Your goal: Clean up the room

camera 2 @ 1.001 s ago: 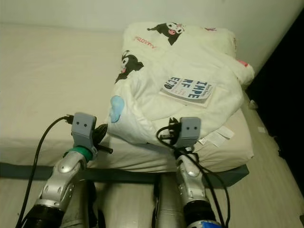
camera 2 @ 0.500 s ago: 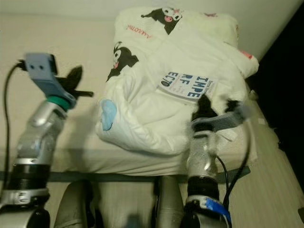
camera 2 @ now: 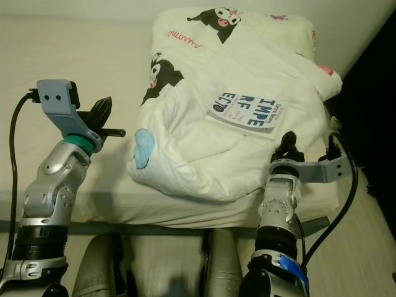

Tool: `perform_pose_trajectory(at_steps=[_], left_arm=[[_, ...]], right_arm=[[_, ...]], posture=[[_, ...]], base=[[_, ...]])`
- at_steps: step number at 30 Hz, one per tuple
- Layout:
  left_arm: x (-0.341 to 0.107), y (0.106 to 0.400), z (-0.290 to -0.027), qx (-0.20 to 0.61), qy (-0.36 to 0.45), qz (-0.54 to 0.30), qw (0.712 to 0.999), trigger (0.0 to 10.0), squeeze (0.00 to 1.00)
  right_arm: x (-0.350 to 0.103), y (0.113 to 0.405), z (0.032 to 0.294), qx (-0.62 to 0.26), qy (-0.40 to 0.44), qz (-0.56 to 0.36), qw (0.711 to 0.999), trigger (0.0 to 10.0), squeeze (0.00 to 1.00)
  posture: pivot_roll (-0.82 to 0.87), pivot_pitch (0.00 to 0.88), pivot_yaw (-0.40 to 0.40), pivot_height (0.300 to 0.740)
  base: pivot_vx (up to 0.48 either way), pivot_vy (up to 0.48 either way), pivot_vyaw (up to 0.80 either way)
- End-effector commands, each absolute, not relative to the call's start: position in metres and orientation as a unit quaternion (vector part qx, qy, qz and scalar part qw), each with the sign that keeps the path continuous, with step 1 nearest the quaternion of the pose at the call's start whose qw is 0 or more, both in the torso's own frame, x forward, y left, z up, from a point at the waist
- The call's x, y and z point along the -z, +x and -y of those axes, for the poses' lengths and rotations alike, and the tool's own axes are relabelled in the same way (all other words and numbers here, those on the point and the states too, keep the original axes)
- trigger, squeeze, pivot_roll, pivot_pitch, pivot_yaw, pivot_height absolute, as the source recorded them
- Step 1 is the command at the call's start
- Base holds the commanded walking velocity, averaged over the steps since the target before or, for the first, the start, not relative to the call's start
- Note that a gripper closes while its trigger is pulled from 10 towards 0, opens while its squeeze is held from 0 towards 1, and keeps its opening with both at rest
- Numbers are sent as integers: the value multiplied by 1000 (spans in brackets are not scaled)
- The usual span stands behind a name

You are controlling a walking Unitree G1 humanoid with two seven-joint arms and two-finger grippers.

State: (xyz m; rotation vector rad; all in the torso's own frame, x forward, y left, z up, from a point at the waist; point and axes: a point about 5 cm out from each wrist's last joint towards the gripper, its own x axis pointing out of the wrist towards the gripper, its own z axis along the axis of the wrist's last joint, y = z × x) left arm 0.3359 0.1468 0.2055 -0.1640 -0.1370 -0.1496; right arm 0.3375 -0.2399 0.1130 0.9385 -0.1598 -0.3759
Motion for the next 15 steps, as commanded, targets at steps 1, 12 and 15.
perform_pose_trajectory(at_steps=[1,12,15], left_arm=[[-201,333,-149,76,-82,53,992,10000,0],[-202,324,-162,58,-67,40,995,10000,0],[-202,322,-164,53,-64,38,996,10000,0]], right_arm=[[-106,342,232,150,454,57,876,10000,1000],[-119,362,218,71,477,64,874,10000,1000],[-128,368,221,67,470,72,877,10000,1000]], posture=[[25,168,41,585],[84,236,37,585],[96,246,34,585]], base=[[0,0,0],[0,0,0],[0,0,0]])
